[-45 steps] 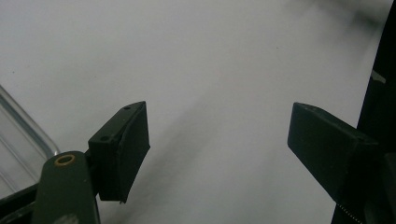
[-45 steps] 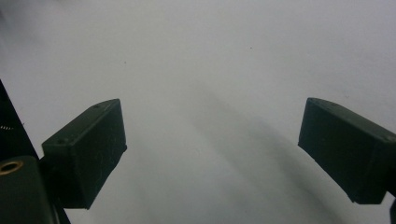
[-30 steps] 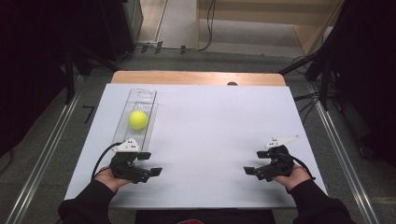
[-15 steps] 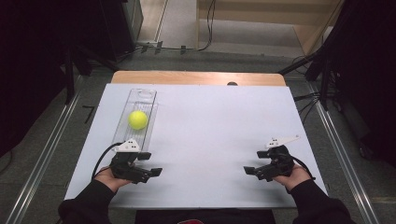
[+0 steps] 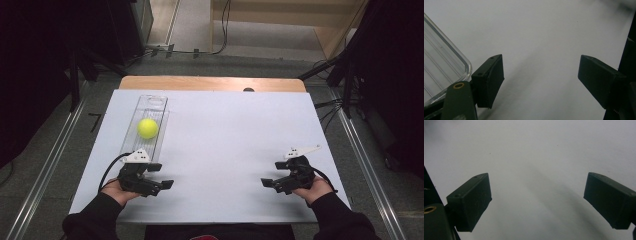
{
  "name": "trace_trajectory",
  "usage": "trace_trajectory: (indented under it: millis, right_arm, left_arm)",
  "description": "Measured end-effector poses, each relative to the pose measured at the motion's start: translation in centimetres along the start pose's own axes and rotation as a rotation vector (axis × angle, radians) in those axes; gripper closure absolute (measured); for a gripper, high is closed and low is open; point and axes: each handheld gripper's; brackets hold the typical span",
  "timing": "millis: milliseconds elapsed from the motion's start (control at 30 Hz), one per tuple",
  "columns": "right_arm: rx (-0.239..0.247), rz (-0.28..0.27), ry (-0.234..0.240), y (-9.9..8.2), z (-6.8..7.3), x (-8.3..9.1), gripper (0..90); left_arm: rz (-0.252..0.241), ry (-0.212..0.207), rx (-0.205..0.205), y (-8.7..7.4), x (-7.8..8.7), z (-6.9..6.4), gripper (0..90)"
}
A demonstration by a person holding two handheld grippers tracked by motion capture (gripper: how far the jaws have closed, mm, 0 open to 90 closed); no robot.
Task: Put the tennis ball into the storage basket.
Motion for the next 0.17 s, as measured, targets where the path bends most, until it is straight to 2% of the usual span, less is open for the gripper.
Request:
trace_trajectory:
  millis: [167]
  right_arm:
    - [0.000, 0.003, 0.002, -0.01, 0.00, -0.01, 5.7]
  left_arm:
    - [0.000, 0.000, 0.000, 0.00, 0.00, 0.00, 21.7]
Point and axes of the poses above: each handheld gripper's, and its own axes: x roughly backward along the jaws, y roughly out of its top, z roughly to its left, and after that the axes turned 12 degrees about -y, right-handed
